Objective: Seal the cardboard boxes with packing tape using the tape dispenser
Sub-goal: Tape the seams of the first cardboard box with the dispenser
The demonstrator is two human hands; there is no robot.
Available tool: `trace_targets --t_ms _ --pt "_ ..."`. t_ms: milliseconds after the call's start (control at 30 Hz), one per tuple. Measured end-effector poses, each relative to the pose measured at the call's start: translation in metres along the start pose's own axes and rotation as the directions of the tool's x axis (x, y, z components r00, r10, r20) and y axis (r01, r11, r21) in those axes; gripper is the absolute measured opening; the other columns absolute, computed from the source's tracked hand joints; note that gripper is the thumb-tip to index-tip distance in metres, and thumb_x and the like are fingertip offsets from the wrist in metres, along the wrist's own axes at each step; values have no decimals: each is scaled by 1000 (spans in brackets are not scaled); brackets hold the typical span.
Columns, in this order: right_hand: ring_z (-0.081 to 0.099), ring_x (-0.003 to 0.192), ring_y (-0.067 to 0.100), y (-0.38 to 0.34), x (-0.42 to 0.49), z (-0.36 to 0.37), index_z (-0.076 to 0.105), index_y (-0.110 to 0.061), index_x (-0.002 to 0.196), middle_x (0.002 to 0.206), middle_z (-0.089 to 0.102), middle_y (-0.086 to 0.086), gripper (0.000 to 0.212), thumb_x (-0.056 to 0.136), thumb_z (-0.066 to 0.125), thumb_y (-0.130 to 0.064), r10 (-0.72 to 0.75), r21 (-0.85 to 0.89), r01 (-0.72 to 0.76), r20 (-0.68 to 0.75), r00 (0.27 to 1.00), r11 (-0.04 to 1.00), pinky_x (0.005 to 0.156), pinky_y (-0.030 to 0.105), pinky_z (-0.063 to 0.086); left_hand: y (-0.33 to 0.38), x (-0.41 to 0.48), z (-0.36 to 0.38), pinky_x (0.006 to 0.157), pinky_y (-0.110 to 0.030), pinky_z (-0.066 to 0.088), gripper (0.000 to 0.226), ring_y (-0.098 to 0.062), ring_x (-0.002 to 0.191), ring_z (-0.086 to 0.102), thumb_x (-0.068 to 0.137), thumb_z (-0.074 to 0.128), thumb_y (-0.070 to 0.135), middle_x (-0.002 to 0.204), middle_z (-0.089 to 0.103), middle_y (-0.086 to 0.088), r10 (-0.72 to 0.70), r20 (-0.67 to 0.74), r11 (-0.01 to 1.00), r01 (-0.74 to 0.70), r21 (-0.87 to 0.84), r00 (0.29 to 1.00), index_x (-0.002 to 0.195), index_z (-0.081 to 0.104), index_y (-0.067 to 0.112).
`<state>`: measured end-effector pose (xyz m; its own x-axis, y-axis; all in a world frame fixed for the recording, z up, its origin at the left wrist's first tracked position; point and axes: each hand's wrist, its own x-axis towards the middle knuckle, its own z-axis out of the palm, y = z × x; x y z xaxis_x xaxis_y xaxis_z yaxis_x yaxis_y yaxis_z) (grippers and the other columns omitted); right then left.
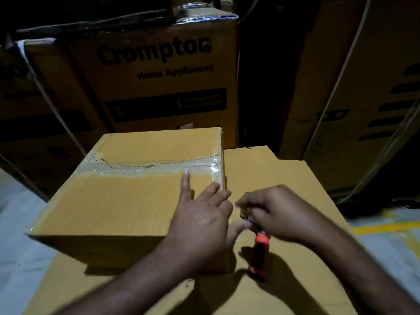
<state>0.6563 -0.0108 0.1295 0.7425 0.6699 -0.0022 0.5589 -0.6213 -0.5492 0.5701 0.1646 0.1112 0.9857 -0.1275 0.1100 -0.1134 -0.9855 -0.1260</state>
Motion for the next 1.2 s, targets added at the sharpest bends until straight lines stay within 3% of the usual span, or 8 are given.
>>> trace_targets --t_ms 100,200,367,500,733,900,1067,1200 --pt "62 109 5 -1 22 -2 64 -35 126 122 67 -12 30 97 54 -31 1 54 9 -185 983 999 89 26 51 21 -23 13 108 -80 15 48 -24 140 47 86 58 51 147 55 0 -194 -64 981 193 -26 979 127 65 27" --pt "55 121 8 -7 39 6 60 -32 132 134 61 -10 36 96 57 -32 -64 55 80 -245 967 995 98 29 48 13 -50 18 102 -83 22 64 -24 140 47 84 49 47 152 50 -1 -186 -77 982 184 -39 979 145 51 27" --pt "20 147 11 -28 52 37 46 -44 140 156 33 -16 45 96 47 -53 -446 -114 445 18 895 888 118 52 22 -10 -108 18 106 -83 6 52 -23 152 25 100 33 45 160 35 16 -318 -85 945 308 -112 944 151 37 44" --pt "24 147 13 -33 50 75 40 -42 142 154 37 -14 46 98 33 -52 -629 -253 637 123 767 728 112 68 18 -15 -143 27 109 -80 0 47 -24 156 10 106 20 58 158 36 20 -514 -143 843 468 -264 846 149 37 51" --pt "22 147 17 -19 95 52 38 -55 133 152 33 -20 44 91 35 -65 -541 -264 550 113 834 793 114 68 12 -16 -147 39 113 -77 1 49 -14 154 17 106 26 56 157 39 18 -563 -228 794 443 -417 795 148 45 38" --pt "35 141 17 -10 109 24 49 -50 126 147 45 -15 45 88 68 -32 -489 -279 479 38 872 832 117 55 21 -16 -153 47 114 -75 -2 51 -15 154 18 106 32 54 157 38 19 -582 -278 775 417 -475 764 149 47 31" --pt "58 96 21 -69 55 66 74 -28 102 111 69 -3 21 82 76 -25 -884 -241 872 93 459 427 80 34 47 -16 -151 44 115 -74 0 56 -15 155 11 105 32 56 162 29 20 -601 -252 746 420 -517 758 152 41 28" --pt "53 85 20 -85 49 91 73 -21 102 96 62 1 24 79 80 -18 -910 -179 900 49 411 397 72 28 29 -24 -167 43 116 -74 4 52 -18 153 21 105 38 49 159 38 14 -574 -278 758 371 -536 770 149 46 22"
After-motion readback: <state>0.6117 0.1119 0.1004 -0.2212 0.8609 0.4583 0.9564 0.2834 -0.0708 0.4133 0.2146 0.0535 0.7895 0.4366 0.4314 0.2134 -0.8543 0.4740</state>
